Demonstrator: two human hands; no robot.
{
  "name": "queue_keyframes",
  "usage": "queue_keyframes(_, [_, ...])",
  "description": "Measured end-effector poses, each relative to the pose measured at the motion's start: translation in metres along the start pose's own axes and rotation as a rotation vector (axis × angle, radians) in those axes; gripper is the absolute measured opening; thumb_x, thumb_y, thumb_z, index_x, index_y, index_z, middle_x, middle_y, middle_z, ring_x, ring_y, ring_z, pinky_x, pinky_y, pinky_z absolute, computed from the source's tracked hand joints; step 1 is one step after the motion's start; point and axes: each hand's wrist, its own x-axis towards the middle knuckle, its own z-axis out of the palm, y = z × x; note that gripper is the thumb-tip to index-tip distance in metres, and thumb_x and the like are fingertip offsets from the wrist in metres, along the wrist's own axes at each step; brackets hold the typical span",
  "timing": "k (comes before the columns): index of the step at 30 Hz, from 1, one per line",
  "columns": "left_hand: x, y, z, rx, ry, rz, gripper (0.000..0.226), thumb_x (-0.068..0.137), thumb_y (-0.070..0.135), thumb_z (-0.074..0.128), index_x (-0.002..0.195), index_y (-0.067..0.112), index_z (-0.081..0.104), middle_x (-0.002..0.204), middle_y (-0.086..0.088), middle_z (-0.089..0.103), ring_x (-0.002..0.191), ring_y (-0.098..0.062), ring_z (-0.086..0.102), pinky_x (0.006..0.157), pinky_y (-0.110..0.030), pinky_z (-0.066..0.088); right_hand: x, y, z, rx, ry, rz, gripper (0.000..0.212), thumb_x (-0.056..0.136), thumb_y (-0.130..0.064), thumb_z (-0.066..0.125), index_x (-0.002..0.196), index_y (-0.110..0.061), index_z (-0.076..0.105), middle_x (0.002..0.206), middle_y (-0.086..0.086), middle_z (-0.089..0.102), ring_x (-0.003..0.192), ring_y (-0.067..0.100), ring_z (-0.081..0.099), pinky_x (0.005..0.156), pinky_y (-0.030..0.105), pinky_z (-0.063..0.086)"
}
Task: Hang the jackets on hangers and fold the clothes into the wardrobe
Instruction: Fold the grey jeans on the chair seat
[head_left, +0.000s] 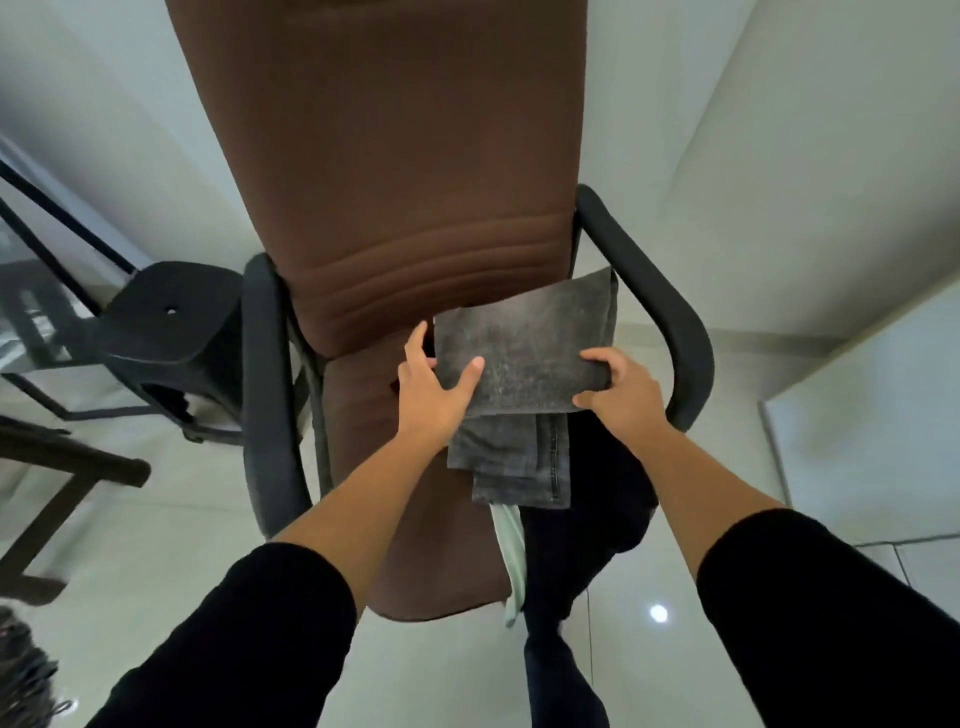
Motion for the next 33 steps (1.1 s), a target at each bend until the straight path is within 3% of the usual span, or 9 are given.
queue_keyframes(3, [-0.032, -0.045, 0.014, 0.002, -0.092, -0.091, 0.088, 0.086, 0.040, 0.063, 0.149, 0.030, 0.003, 0.143, -0.015, 0.025, 0.124, -0.030, 0.039, 0.097, -0.035, 0.037, -0.032, 0.044, 0.030, -0.007, -0.013, 0.048, 0.049, 0.079, -0.016, 0.072, 0.125, -0.024, 0.055, 0.125, 0.001, 0.058, 0.110, 0.021, 0.056, 0.085, 0.025, 0.042])
queue_keyframes(7, [-0.040, -0.087, 0.030, 0.064, -0.167, -0.169, 0.090, 0.086, 0.041, 0.062, 0.148, 0.037, -0.003, 0.147, -0.013, 0.007, 0.123, -0.030, 0.039, 0.100, -0.035, 0.036, -0.040, 0.085, 0.060, -0.202, 0.012, 0.159, 0.044, 0.082, -0.043, 0.067, 0.120, -0.023, 0.059, 0.132, 0.009, 0.050, 0.122, 0.026, 0.047, 0.099, 0.038, 0.041])
queue_keyframes(11, [-0.002, -0.093, 0.044, 0.288, -0.162, -0.017, 0.092, 0.079, 0.059, 0.060, 0.142, 0.052, -0.007, 0.155, 0.000, -0.017, 0.141, -0.033, 0.019, 0.110, -0.060, 0.023, -0.018, 0.077, 0.062, -0.427, 0.268, -0.010, 0.065, 0.081, -0.049, 0.064, 0.137, -0.029, 0.037, 0.151, 0.013, 0.019, 0.139, 0.032, 0.019, 0.107, 0.051, 0.026])
queue_keyframes(13, [0.021, -0.086, 0.053, 0.431, -0.201, 0.059, 0.093, 0.079, 0.062, 0.058, 0.141, 0.053, -0.010, 0.156, 0.003, -0.021, 0.145, -0.029, 0.007, 0.110, -0.064, 0.014, 0.003, 0.069, 0.063, -0.522, 0.302, -0.096, 0.073, 0.084, -0.055, 0.056, 0.145, -0.036, 0.021, 0.155, 0.014, 0.008, 0.143, 0.033, 0.009, 0.109, 0.055, 0.021])
queue_keyframes(16, [0.056, -0.082, 0.075, 0.555, -0.284, 0.157, 0.093, 0.080, 0.063, 0.056, 0.142, 0.050, -0.012, 0.154, 0.004, -0.029, 0.146, -0.025, -0.008, 0.110, -0.065, 0.006, 0.043, 0.062, 0.071, -0.601, 0.310, -0.177, 0.068, 0.090, -0.059, 0.040, 0.148, -0.041, 0.011, 0.158, 0.011, -0.001, 0.145, 0.035, -0.001, 0.109, 0.061, 0.013])
queue_keyframes(22, [0.092, -0.105, 0.106, 0.809, -0.408, 0.141, 0.112, 0.071, 0.070, 0.059, 0.142, 0.041, -0.022, 0.148, 0.002, -0.039, 0.139, -0.021, -0.031, 0.107, -0.066, -0.004, 0.088, 0.086, 0.092, -0.723, 0.075, -0.086, 0.062, 0.091, -0.065, 0.017, 0.145, -0.047, -0.009, 0.159, 0.004, 0.000, 0.145, 0.033, -0.005, 0.107, 0.068, -0.002])
queue_keyframes(25, [0.092, -0.132, 0.117, 0.882, -0.459, 0.123, 0.114, 0.069, 0.076, 0.053, 0.140, 0.039, -0.029, 0.146, 0.002, -0.043, 0.137, -0.020, -0.035, 0.108, -0.067, -0.006, 0.088, 0.114, 0.110, -0.803, -0.061, -0.036, 0.064, 0.089, -0.068, 0.010, 0.141, -0.047, -0.021, 0.158, 0.001, -0.014, 0.145, 0.030, -0.013, 0.106, 0.069, -0.004])
queue_keyframes(30, [0.104, -0.159, 0.130, 0.832, -0.484, 0.126, 0.113, 0.067, 0.075, 0.054, 0.140, 0.042, -0.025, 0.147, 0.006, -0.042, 0.137, -0.016, -0.035, 0.109, -0.067, -0.003, 0.106, 0.143, 0.126, -0.696, -0.214, 0.022, 0.069, 0.087, -0.071, 0.018, 0.139, -0.049, -0.022, 0.155, -0.005, -0.025, 0.144, 0.027, -0.017, 0.109, 0.066, -0.002])
queue_keyframes(33, [0.098, -0.166, 0.128, 0.657, -0.342, 0.183, 0.104, 0.069, 0.069, 0.057, 0.145, 0.044, -0.009, 0.152, 0.010, -0.030, 0.141, -0.012, -0.027, 0.112, -0.063, -0.003, 0.107, 0.147, 0.126, -0.618, -0.188, -0.010, 0.073, 0.085, -0.071, 0.028, 0.142, -0.050, -0.013, 0.157, -0.004, -0.021, 0.145, 0.028, -0.013, 0.110, 0.064, 0.002])
